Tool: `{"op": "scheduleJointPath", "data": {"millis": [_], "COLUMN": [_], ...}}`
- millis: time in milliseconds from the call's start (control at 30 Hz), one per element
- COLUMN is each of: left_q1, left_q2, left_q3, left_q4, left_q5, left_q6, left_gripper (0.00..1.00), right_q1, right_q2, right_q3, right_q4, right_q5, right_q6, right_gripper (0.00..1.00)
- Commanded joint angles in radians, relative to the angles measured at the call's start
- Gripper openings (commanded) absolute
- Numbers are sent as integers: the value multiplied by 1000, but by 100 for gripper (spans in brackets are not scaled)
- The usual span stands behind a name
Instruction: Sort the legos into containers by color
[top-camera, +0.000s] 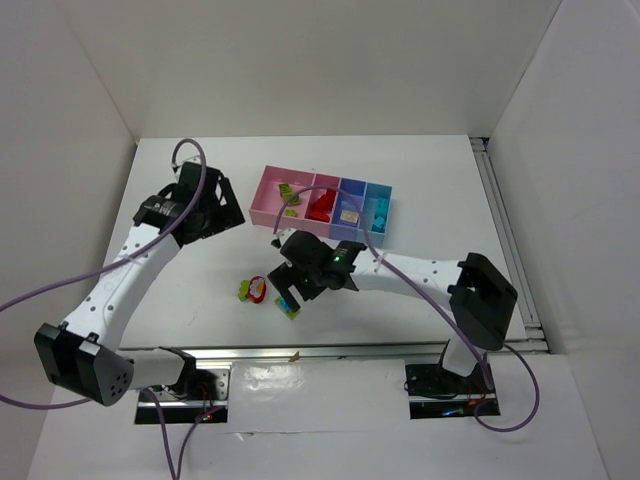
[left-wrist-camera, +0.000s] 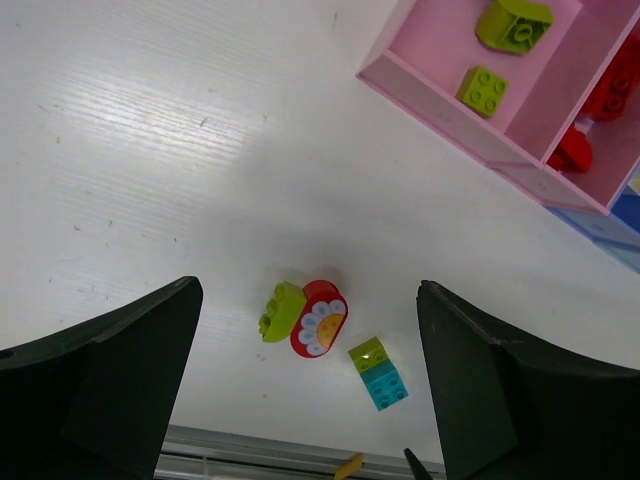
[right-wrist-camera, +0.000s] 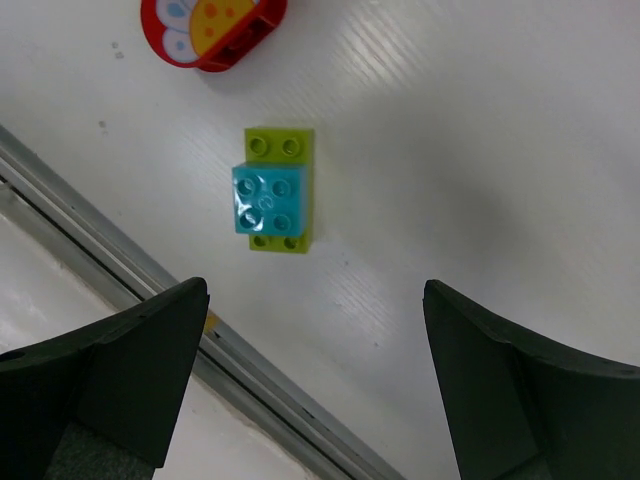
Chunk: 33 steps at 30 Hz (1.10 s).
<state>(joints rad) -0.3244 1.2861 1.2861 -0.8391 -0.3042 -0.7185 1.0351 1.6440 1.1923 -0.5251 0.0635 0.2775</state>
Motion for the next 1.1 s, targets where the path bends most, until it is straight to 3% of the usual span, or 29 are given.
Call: {"op": "scheduleJointPath", "data": {"millis": [0,433,800,933,1067], "left_q1": [31,50,59,59,68], "left_q2": [-50,-70,-21,-11,-11], "left_q3": [-7,-99,-81,-80,-80], "left_q4": [-17,11,40,50,60], "left_q5": [-16,26,36,36,45], "left_q6": [-24,-15,14,24,24], "left_gripper": [99,98,98,98,98], "right_q1": [17,48,48,48,48], "right_q2": [33,184,266,275,263], "right_q3": [61,132,161,161,161], "right_q4": [80,119,109,90,77], "right_q5": [-17,-71,-19,-19,33], "right_q6": [-27,-58,-49,-49,-49], "right_gripper": [95,89,67,65,48]}}
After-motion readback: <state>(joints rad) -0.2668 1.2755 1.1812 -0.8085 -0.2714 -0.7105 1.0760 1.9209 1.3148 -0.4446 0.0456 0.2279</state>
